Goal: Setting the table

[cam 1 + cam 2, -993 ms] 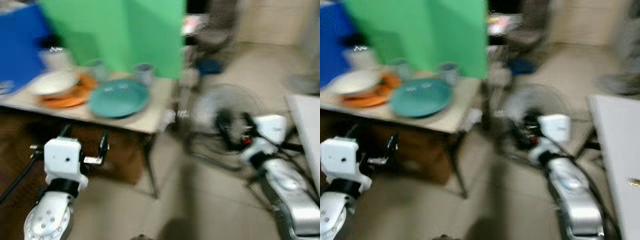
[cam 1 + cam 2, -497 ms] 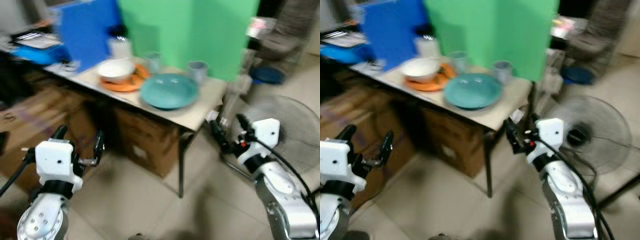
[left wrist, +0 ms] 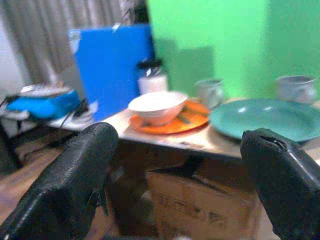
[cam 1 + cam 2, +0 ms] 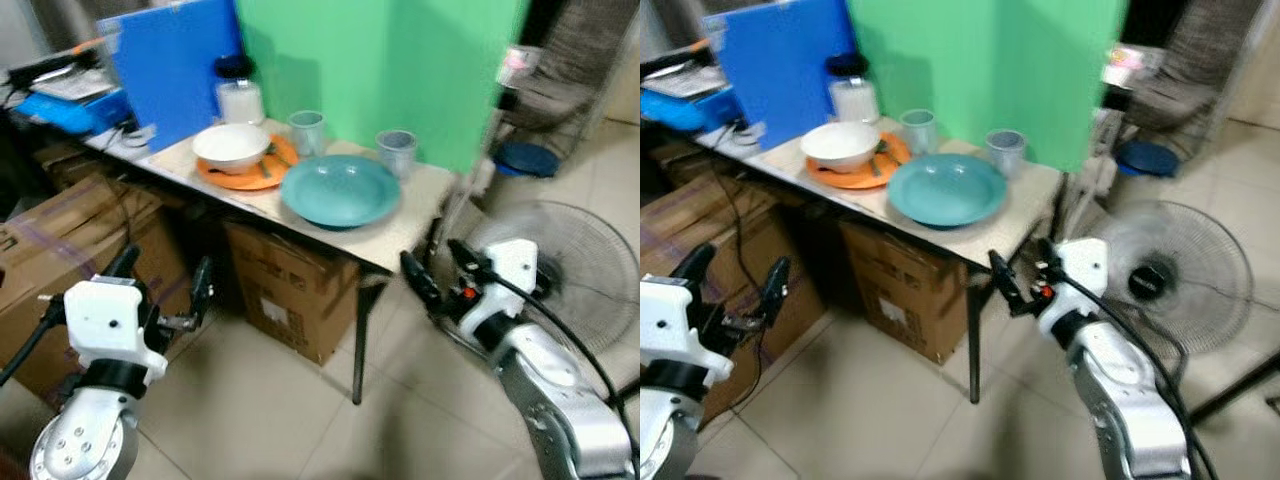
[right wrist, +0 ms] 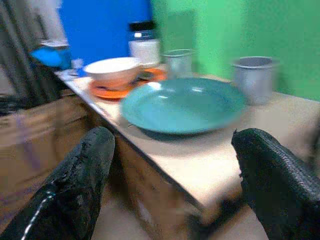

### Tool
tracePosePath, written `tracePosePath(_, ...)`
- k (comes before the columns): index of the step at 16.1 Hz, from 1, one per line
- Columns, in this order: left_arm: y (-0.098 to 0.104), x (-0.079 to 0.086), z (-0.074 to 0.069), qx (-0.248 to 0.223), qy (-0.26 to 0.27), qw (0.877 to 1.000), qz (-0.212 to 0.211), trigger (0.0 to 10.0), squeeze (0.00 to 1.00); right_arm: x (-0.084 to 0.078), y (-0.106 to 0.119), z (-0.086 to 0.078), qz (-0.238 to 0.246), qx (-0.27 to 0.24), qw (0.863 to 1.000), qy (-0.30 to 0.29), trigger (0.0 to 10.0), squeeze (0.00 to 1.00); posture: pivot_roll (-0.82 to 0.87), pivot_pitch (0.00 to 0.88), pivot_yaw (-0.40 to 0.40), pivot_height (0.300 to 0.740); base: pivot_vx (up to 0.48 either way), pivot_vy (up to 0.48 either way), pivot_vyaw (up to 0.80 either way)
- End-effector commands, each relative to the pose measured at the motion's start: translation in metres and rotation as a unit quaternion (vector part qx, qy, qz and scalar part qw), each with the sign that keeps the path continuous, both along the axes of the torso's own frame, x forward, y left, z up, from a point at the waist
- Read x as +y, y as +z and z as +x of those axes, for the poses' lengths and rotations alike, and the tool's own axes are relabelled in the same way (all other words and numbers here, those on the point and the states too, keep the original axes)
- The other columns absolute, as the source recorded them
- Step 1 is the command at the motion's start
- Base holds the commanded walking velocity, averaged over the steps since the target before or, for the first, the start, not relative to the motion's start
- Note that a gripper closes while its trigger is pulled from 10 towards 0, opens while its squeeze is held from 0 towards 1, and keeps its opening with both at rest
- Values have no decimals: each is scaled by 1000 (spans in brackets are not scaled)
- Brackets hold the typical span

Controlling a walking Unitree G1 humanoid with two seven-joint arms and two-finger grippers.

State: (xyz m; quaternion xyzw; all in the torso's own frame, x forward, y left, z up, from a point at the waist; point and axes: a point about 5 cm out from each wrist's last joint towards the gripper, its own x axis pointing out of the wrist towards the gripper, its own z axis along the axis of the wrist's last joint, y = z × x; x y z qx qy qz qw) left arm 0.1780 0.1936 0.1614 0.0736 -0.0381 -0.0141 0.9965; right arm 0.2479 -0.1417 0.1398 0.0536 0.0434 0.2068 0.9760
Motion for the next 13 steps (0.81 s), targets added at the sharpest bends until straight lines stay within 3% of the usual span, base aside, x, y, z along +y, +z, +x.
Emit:
tracePosePath(1, 0, -1, 0, 1, -6, 1000, -2, 10000, 0, 0, 3, 1, 2, 3, 1000, 6, 10000, 0, -61, 0, 20, 740, 390, 0, 0)
tracePosePath(9, -1, -3, -1, 10, -21, 1000, 7, 10000, 0, 11, 8, 6, 18, 9, 1000, 19, 10000, 0, -49, 0, 13, 740, 390, 0, 0)
tracePosePath(13, -1, -5, -2, 13, -27, 999, 10, 10000, 0, 14, 9, 6, 4, 13, 999, 34, 10000, 0, -46, 0, 7, 740, 384, 0, -600)
